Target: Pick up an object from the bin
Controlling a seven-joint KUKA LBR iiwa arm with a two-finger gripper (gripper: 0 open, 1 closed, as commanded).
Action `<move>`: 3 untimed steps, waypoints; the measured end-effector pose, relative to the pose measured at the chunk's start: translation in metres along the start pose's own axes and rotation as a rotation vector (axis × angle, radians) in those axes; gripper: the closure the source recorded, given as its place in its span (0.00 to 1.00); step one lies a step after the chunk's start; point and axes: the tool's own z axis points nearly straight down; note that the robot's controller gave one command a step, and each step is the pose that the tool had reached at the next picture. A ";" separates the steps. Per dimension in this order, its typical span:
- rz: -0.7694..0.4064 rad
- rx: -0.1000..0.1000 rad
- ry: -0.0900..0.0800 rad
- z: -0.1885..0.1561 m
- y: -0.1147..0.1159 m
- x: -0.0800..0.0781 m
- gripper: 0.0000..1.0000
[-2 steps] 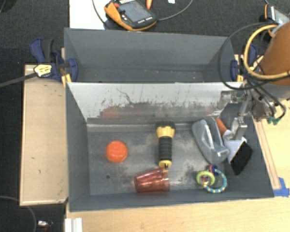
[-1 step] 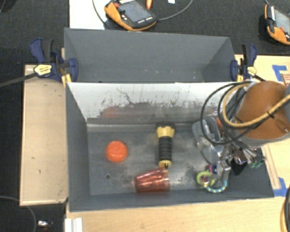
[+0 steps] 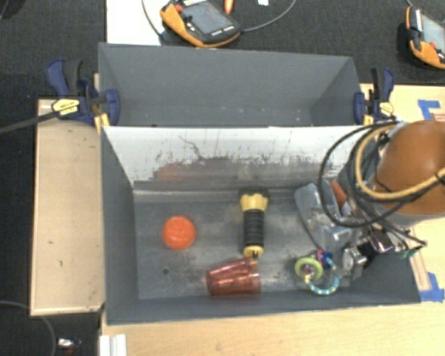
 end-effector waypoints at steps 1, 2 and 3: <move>-0.403 -0.011 0.011 0.062 0.016 -0.002 0.00; 0.156 0.003 -0.009 0.091 0.015 -0.003 0.00; -0.114 -0.005 0.000 0.091 0.013 -0.007 1.00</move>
Offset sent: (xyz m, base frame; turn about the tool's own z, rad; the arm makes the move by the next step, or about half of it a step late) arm -0.0036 0.0150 -0.0926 0.1553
